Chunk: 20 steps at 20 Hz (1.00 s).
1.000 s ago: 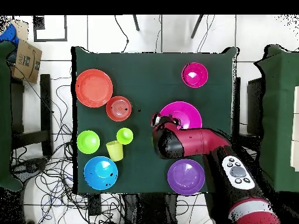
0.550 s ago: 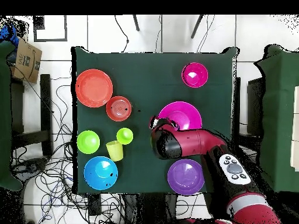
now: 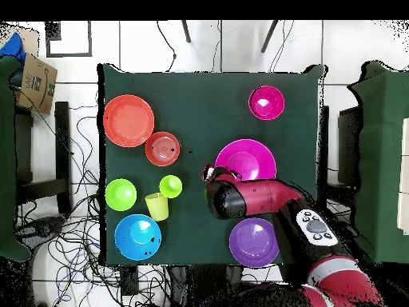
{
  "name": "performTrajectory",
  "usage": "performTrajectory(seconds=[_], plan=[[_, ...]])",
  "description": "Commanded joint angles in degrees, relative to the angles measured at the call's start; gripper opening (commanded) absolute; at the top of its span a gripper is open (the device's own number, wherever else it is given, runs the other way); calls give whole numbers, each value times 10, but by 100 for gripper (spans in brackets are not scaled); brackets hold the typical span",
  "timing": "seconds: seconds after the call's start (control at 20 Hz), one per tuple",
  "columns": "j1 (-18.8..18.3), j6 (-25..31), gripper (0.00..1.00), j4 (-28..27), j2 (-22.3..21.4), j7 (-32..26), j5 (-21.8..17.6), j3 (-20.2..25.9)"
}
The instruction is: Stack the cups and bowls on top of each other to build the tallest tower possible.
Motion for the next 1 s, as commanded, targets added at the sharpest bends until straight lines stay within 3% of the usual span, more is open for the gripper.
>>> performTrajectory(seconds=[0.05, 0.6, 1.0], plan=[[-2, -25, 100, -45, 32, 8, -21, 42], [15, -54, 100, -67, 52, 18, -26, 14], [15, -32, 100, -50, 4, 26, -6, -8]])
